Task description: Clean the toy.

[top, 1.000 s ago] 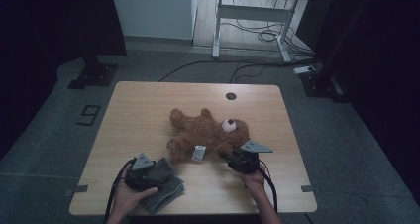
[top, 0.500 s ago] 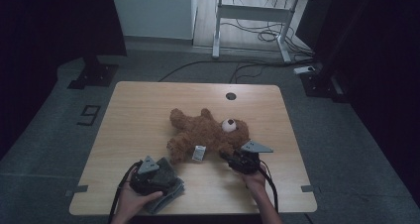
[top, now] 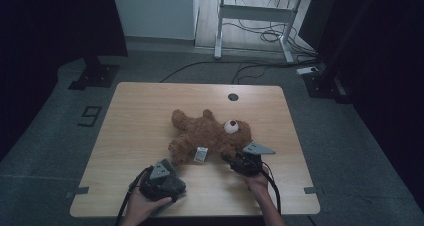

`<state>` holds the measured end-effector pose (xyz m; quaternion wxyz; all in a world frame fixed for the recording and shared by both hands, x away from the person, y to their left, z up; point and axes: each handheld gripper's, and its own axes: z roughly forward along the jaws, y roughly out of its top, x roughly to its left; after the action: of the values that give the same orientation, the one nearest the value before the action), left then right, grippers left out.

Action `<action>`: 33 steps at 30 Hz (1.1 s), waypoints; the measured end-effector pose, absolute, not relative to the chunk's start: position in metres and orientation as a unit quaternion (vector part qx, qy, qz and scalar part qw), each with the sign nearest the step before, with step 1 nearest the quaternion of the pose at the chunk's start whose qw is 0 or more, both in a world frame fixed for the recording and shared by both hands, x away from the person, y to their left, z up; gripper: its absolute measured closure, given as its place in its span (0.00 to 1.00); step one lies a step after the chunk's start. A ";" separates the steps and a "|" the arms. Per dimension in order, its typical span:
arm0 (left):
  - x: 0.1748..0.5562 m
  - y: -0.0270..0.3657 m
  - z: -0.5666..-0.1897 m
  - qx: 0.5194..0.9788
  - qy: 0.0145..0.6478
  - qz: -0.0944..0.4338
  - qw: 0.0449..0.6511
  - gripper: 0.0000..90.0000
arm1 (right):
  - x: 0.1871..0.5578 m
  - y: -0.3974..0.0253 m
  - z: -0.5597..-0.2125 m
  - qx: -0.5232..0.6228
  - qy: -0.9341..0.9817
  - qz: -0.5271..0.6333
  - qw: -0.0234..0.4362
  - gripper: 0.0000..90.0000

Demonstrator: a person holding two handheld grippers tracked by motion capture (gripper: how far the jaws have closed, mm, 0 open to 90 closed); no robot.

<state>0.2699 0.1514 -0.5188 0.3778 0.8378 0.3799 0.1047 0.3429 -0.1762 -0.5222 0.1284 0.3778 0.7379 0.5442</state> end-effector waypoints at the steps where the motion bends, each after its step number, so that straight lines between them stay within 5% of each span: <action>1: 0.269 0.149 -0.519 0.839 0.378 0.107 0.376 0.16 | 0.343 -0.176 -0.522 0.377 0.739 0.543 0.130 0.74; 11: 0.267 0.131 -0.536 0.859 0.371 0.121 0.331 0.17 | 0.343 -0.176 -0.522 0.378 0.741 0.540 0.130 0.73; 22: 0.267 0.131 -0.540 0.860 0.372 0.148 0.315 0.28 | 0.344 -0.176 -0.523 0.381 0.740 0.540 0.127 0.73; 32: 0.272 0.144 -0.535 0.862 0.373 0.141 0.313 0.62 | 0.344 -0.177 -0.524 0.385 0.739 0.539 0.122 0.73; 33: 0.273 0.151 -0.533 0.859 0.376 0.124 0.325 0.72 | 0.344 -0.177 -0.524 0.386 0.738 0.540 0.122 0.73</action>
<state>0.2734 0.1510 -0.5332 0.3247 0.8589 0.3761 0.1243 0.3444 -0.1772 -0.5241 0.1217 0.3862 0.7382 0.5395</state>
